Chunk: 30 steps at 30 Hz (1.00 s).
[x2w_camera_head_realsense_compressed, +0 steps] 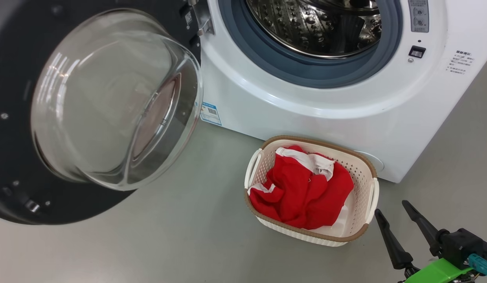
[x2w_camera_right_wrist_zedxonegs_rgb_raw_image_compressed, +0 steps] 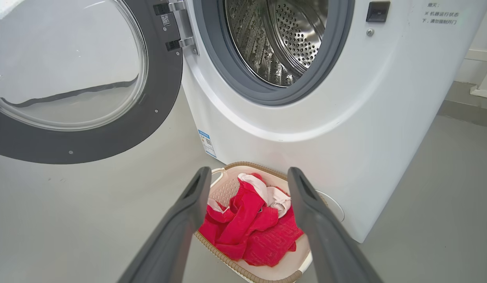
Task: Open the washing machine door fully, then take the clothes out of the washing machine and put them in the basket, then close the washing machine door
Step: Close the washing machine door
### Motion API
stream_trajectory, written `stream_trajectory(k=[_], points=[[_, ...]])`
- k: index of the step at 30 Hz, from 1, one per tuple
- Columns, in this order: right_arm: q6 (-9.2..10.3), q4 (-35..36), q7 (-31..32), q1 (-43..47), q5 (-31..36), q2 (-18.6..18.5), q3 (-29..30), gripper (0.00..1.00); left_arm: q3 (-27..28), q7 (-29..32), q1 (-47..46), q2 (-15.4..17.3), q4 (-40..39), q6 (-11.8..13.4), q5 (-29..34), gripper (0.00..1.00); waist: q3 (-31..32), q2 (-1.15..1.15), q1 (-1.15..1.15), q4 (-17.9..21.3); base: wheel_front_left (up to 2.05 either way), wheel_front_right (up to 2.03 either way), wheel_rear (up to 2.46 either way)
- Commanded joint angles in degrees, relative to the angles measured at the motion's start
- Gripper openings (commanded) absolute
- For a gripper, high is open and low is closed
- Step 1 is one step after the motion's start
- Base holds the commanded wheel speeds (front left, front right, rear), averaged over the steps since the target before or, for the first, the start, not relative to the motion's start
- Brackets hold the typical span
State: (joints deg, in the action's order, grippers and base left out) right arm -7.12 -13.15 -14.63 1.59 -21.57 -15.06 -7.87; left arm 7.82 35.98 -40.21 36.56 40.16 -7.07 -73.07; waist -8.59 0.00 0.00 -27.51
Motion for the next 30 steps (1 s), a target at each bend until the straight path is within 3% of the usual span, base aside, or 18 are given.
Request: stream_trajectory(k=[1,30], points=[[-0.36,1.1,-0.4,-0.4,0.3,-0.6,-0.7,1.0,0.2,1.8,0.8,2.2,-2.9,-0.4,-1.2,0.0,0.2,0.0,0.0,-0.1,0.0,0.0,0.0],[-0.36,1.2,-0.4,-0.2,0.2,-0.4,0.0,1.0,-1.2,16.1,8.6,3.3,-21.9,-0.4,-15.3,0.0,0.9,0.0,0.0,0.7,0.0,0.0,0.0]])
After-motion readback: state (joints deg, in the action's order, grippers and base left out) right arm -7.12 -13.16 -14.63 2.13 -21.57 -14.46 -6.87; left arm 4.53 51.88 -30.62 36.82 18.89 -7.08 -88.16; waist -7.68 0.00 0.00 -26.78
